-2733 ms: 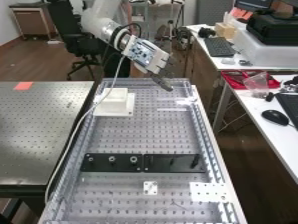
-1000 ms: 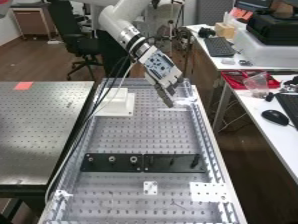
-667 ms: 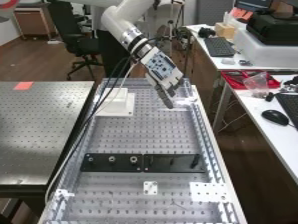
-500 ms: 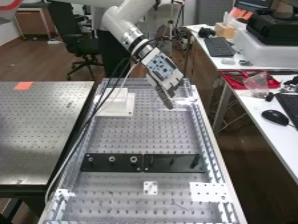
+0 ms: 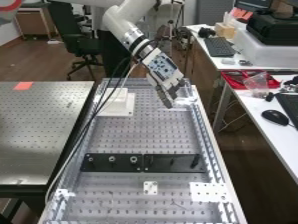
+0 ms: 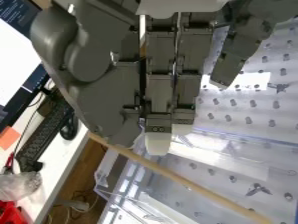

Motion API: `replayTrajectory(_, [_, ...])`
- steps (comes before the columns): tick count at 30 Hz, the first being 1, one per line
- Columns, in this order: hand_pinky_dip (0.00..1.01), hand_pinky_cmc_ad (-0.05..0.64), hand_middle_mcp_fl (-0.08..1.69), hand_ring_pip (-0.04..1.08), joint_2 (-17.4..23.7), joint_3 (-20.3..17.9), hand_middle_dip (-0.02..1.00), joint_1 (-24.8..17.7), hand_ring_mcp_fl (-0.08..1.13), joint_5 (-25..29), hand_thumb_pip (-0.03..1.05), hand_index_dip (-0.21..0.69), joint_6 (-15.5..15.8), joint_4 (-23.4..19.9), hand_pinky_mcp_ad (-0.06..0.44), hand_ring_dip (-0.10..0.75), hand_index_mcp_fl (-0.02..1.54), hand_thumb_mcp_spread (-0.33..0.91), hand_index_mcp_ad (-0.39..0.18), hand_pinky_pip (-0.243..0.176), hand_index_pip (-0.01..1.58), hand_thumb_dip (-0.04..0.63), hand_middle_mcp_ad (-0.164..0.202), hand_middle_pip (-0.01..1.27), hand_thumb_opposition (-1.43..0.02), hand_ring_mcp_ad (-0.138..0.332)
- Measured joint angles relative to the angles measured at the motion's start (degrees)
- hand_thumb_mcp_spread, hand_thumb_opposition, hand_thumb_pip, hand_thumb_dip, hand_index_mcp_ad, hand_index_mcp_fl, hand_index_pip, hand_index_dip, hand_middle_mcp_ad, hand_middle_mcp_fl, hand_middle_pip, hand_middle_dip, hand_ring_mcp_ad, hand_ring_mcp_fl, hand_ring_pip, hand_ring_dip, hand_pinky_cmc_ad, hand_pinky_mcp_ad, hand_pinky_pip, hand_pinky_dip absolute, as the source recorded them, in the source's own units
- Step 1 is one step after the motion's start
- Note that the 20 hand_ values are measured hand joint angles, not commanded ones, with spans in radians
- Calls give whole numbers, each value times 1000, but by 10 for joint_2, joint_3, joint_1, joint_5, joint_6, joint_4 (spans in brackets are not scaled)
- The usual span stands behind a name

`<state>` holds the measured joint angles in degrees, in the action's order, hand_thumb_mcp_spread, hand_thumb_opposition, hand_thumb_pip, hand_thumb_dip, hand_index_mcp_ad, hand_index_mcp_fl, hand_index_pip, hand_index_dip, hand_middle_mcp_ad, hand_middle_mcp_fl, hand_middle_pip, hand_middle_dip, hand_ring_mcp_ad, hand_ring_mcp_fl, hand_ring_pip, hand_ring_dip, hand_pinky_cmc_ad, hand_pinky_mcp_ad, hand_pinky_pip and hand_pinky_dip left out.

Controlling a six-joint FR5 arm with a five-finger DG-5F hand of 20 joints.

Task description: Grab the chopstick and place it in the clear container

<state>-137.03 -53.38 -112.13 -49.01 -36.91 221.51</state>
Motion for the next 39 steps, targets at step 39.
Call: replayTrajectory(39, [648, 333, 569, 168, 229, -274, 553, 45, 374, -37, 738, 21, 258, -307, 246, 375, 340, 449, -54, -75, 997, 335, 40, 630, -836, 98])
